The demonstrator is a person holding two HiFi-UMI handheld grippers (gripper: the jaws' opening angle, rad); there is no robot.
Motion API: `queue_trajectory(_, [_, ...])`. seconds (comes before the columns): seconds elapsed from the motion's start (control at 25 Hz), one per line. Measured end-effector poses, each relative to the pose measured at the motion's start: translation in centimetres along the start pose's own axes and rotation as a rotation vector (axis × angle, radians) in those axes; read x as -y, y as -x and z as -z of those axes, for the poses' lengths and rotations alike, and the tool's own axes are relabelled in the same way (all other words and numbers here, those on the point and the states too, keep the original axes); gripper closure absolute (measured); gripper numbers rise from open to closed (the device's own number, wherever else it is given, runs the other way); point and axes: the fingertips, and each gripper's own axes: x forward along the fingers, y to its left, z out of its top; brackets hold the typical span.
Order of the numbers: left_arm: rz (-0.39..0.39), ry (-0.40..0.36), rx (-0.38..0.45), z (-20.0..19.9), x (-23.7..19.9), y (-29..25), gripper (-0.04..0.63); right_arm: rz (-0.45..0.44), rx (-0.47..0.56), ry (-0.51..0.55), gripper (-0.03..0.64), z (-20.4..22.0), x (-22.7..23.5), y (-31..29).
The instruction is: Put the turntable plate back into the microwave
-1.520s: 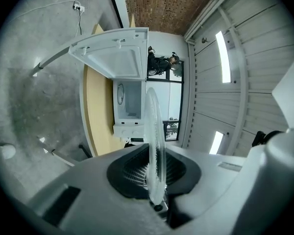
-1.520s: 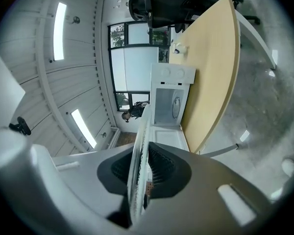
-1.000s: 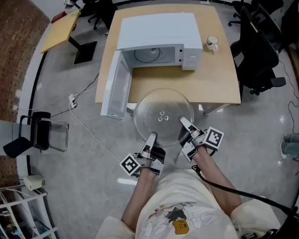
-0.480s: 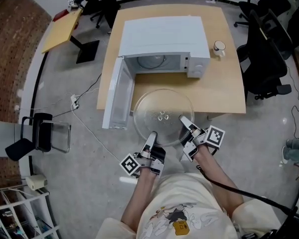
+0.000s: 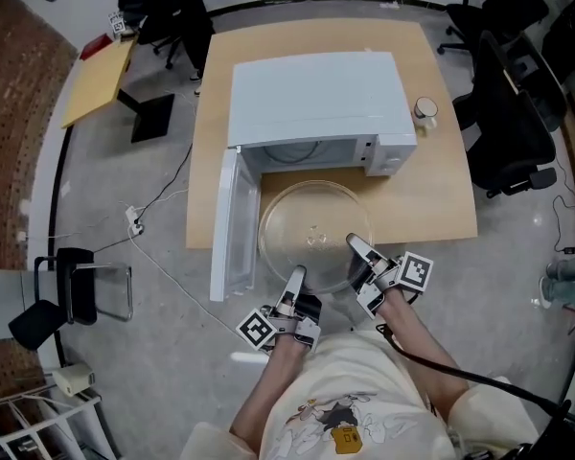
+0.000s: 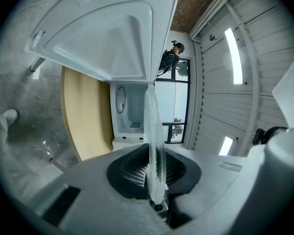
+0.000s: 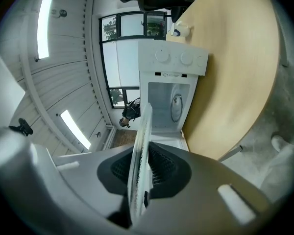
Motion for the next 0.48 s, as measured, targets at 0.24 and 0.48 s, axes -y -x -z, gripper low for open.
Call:
queue_trajectory(0.24, [-0.028,-0.003,-0.01,-1.3,-1.5,-2.9,0.565,0.028,-0.006,0.006,0.575,-2.2,1.5,-1.9])
queue_trajectory(0.48, [-0.047,-0.007,0.048,-2.5,-3.0,-7.0,0.561,0.047,0.019,0.027,0.571,-5.3,3.4,-3.3])
